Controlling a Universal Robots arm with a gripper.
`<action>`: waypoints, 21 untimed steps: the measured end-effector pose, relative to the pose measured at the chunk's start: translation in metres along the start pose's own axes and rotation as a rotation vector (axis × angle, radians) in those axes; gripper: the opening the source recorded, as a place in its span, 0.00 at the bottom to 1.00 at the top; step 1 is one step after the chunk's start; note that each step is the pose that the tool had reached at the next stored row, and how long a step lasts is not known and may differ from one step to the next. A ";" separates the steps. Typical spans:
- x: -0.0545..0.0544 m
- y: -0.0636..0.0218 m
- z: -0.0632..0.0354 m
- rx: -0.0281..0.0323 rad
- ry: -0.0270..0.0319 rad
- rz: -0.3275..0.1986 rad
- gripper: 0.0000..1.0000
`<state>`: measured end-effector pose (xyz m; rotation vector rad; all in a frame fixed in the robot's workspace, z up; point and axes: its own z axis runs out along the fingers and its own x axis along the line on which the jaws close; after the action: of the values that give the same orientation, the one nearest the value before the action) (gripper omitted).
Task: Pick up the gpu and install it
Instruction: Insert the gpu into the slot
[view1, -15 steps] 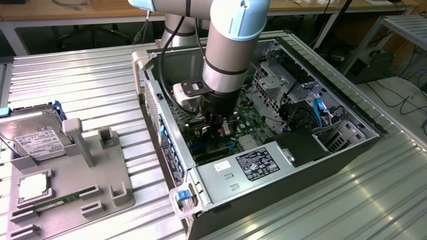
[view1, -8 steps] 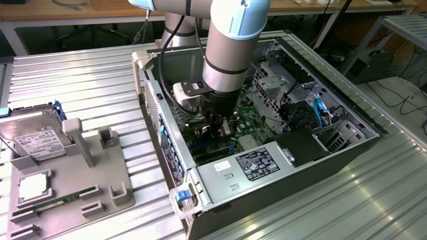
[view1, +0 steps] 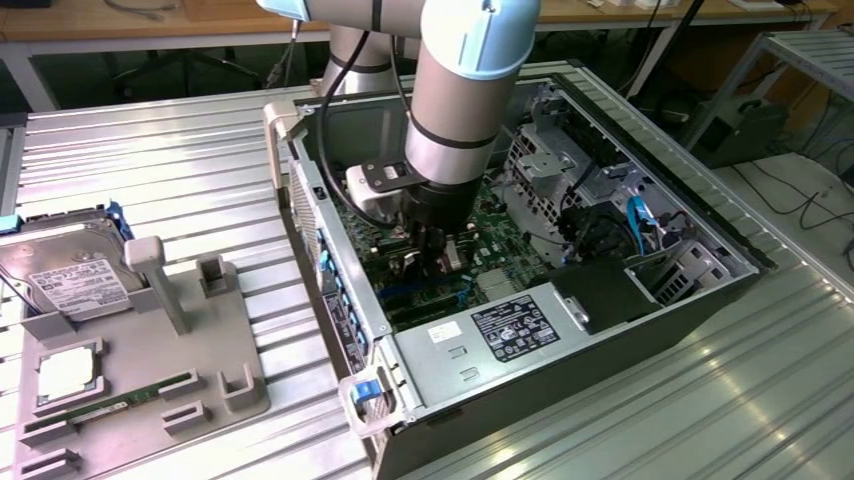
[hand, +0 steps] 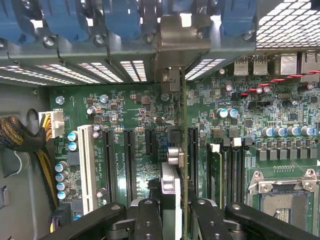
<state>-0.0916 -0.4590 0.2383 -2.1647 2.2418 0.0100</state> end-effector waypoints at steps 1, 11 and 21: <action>0.000 0.0000 0.0001 0.0001 0.0003 0.000 0.28; 0.002 -0.0001 0.0001 0.0002 0.0025 0.000 0.28; -0.001 0.0007 0.0060 0.0001 0.0063 0.000 0.28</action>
<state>-0.0921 -0.4580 0.2323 -2.1682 2.2447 0.0031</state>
